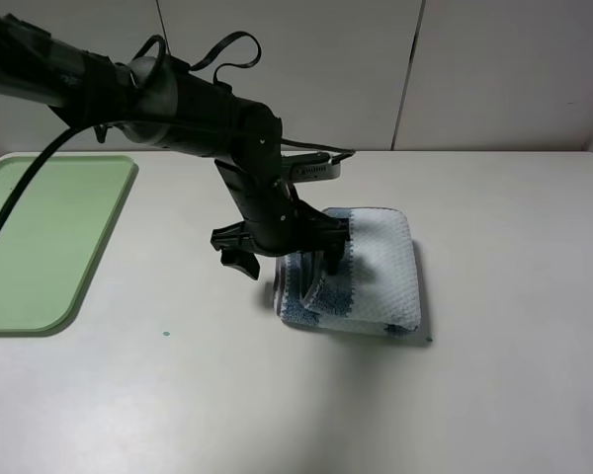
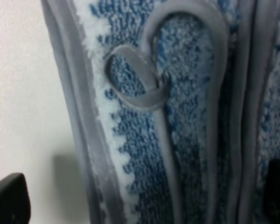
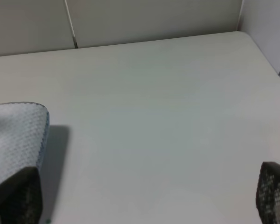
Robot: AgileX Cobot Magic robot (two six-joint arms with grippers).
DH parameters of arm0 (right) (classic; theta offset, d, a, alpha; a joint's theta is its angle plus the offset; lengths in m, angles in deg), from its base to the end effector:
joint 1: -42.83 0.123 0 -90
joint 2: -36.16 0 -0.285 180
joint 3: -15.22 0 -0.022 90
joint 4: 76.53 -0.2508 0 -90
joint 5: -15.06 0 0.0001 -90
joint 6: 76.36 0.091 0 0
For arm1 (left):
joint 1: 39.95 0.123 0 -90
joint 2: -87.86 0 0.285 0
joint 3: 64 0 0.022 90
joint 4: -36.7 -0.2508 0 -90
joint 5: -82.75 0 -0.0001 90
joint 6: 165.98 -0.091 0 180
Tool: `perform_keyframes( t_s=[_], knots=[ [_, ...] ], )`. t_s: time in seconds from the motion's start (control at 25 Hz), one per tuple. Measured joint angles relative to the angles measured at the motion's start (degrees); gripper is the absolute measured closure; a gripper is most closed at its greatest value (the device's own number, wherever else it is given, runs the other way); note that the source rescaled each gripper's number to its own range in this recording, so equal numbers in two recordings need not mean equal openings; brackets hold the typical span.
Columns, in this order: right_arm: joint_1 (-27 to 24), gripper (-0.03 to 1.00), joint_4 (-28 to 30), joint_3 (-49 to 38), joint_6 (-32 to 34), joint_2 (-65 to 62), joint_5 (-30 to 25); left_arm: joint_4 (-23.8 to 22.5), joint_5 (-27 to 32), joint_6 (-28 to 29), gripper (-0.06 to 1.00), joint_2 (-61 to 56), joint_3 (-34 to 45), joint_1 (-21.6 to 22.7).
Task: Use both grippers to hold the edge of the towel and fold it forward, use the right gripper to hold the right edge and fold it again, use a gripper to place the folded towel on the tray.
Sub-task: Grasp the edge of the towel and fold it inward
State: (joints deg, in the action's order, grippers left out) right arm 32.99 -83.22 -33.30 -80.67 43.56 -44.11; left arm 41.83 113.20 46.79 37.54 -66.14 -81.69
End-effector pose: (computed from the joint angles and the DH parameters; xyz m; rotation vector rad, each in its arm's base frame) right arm -0.0035 0.0099 0.2802 0.0927 2.0013 -0.0193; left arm 0.3169 -0.2883 0.1227 0.1254 2.8419 -0.4031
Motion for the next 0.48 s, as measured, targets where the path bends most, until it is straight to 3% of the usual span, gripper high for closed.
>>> perform_keyframes(
  t_s=[0.48],
  knots=[
    [0.0,-0.03,0.0,0.0,0.0,0.0,0.0,-0.1,-3.2,-0.2,-0.05,1.9,0.0,0.0]
  ],
)
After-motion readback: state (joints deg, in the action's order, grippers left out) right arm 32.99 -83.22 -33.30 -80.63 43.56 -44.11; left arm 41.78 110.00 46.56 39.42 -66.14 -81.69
